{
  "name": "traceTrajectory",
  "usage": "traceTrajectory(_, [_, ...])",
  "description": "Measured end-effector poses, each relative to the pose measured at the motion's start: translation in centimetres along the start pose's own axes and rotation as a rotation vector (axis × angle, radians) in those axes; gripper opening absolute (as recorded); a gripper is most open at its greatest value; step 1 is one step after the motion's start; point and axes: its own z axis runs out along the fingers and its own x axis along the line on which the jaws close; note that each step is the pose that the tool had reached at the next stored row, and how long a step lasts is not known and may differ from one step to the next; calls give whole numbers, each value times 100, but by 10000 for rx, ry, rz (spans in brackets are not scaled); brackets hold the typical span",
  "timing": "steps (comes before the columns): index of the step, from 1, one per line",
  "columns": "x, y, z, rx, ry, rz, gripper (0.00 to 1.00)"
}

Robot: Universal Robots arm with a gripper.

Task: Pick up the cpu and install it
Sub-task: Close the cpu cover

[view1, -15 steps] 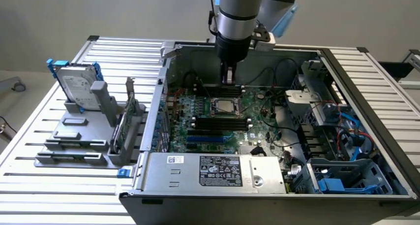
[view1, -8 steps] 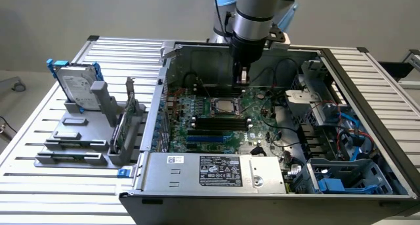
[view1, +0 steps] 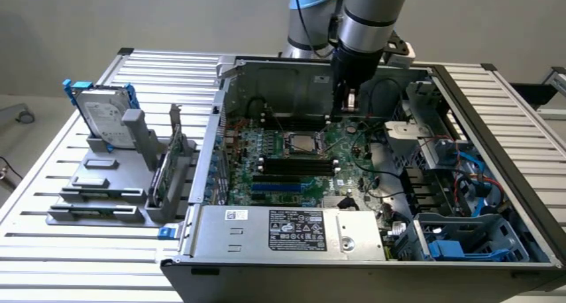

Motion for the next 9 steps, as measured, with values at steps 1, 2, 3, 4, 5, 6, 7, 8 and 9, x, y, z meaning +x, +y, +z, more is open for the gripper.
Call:
traceTrajectory(1, [1, 46, -11, 2, 4, -3, 11])
traceTrajectory(2, [2, 91, -20, 4, 9, -3, 11])
traceTrajectory(3, [3, 136, -28, 6, 14, -7, 11])
traceTrajectory(4, [4, 184, -37, 7, 20, -8, 11])
traceTrajectory(5, [5, 224, -40, 7, 22, -10, 11])
traceTrajectory(6, [5, 238, -40, 9, 23, -11, 11])
traceTrajectory(7, [5, 245, -37, 9, 25, -12, 11])
traceTrajectory(8, [5, 251, -32, 8, 25, -13, 11])
traceTrajectory(9, [4, 254, -24, 8, 24, -14, 11])
